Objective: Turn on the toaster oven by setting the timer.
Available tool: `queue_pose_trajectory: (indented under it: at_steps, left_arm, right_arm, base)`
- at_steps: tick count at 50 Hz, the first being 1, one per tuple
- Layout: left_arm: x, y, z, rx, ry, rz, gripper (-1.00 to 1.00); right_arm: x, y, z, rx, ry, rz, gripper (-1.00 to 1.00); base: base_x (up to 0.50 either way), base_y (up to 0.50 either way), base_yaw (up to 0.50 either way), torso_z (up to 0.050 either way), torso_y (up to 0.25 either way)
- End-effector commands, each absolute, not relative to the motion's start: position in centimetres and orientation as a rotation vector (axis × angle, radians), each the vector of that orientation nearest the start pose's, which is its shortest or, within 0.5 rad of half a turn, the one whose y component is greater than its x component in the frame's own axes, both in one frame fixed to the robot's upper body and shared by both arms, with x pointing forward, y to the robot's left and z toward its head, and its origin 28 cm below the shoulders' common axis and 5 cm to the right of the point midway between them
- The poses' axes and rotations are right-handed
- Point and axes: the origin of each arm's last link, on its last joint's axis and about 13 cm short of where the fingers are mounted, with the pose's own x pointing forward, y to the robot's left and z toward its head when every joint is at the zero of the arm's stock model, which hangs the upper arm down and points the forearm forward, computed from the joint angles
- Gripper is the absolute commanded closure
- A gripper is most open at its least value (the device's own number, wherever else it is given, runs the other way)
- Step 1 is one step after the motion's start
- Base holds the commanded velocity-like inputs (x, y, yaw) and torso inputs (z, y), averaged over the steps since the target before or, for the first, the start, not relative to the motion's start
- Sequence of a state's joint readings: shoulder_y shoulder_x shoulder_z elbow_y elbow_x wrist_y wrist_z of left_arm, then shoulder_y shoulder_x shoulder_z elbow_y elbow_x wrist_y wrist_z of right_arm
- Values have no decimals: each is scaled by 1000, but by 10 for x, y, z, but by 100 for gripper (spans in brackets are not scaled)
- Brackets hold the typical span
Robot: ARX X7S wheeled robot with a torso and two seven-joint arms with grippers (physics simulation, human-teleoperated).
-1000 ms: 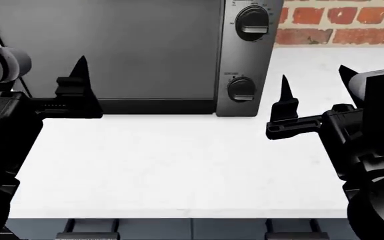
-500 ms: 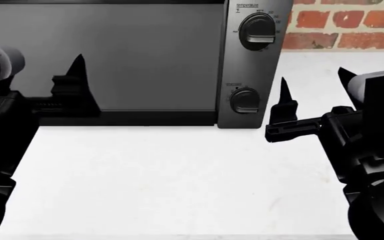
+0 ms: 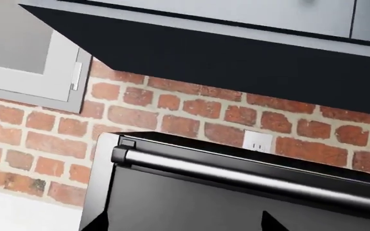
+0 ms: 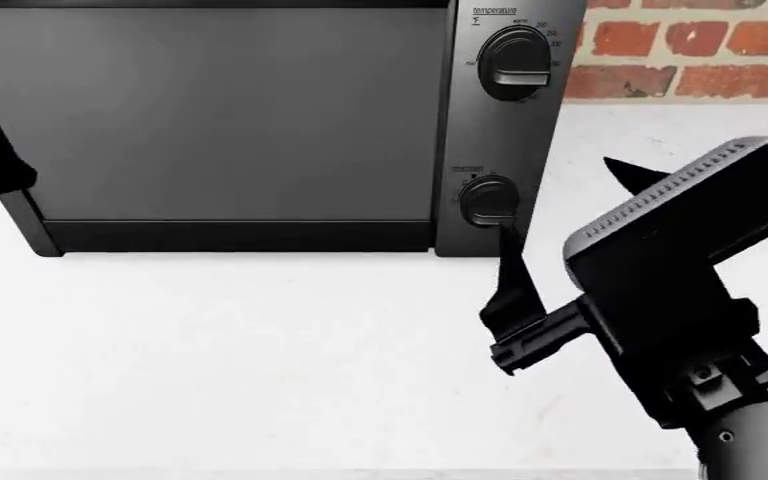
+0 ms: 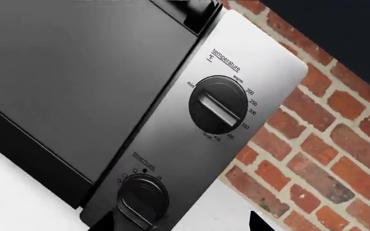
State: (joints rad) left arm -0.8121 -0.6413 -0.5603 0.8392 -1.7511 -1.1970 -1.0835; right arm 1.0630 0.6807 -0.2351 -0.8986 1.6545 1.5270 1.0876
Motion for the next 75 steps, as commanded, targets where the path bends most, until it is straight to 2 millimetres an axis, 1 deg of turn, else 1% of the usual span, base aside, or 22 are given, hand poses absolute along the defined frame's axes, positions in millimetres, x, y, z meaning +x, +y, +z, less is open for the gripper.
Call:
queue_pose_trajectory:
  at_steps: [1,8,10,13,14,18,21,23,24,29,30,39,43,47,53,59,62,67,75]
  left_arm:
    - [143,283,309,-223,-494,145,-100]
    - [144,281,310,-226,-501,139,-100]
    - [142,281,310,-226,-506,136,-100]
    - [141,281,309,-243,-499,133,-100]
    - [142,281,309,-256,-491,146,-100]
    - [142,286,307,-253,-496,169,-100]
    - [143,288,310,-261,-513,173,-100]
    - [139,289,310,-259,-521,174,-100]
    - [141,289,311,-259,-523,170,-100]
    - [143,288,310,-280,-517,159,-100]
    - [141,289,310,-283,-517,160,-100]
    - [140,290,310,-294,-516,158,-100]
    - [141,289,310,-295,-519,156,-100]
    - [142,289,309,-298,-518,154,-100]
    - [142,289,308,-302,-516,150,-100]
    - [142,288,308,-302,-514,147,-100]
    - [140,289,308,-301,-514,147,-100]
    - [139,289,308,-302,-513,146,-100]
    - [138,289,308,-300,-518,145,-100]
  right_arm:
    - [157,-120,258,-801,-4,270,-100]
    - [156,-119,256,-872,32,327,-100]
    - [156,-119,256,-894,35,319,-100]
    - [159,-121,254,-966,33,271,-100]
    - [161,-121,254,-1016,5,235,-100]
    - [160,-124,244,-1053,106,170,-100]
    - [166,-130,248,-1096,117,76,-100]
    - [167,-133,249,-1112,143,55,-100]
    - [168,-135,248,-1131,144,34,-100]
    - [172,-137,250,-1128,187,17,-100]
    - [173,-137,250,-1132,187,14,-100]
    - [172,-131,249,-1154,182,76,-100]
    - [172,-130,245,-1187,173,119,-100]
    - [176,-128,245,-1194,156,143,-100]
    - [184,-123,247,-1191,128,154,-100]
    - [186,-122,249,-1187,114,157,-100]
    - [192,-120,254,-1172,104,149,-100]
    - [194,-117,256,-1168,94,161,-100]
    - [193,-113,249,-1179,100,193,-100]
  base:
    - [0,0,0,0,0]
    - [0,0,0,0,0]
    - [0,0,0,0,0]
    - [0,0,0,0,0]
    - [0,0,0,0,0]
    - [0,0,0,0,0]
    - [0,0,0,0,0]
    - [0,0,0,0,0]
    - [0,0,0,0,0]
    - [0,0,0,0,0]
    - [0,0,0,0,0]
    - [0,0,0,0,0]
    - [0,0,0,0,0]
    - [0,0,0,0,0]
    - [0,0,0,0,0]
    - [0,0,0,0,0]
    - [0,0,0,0,0]
    - [0,0,0,0,0]
    - [0,0,0,0,0]
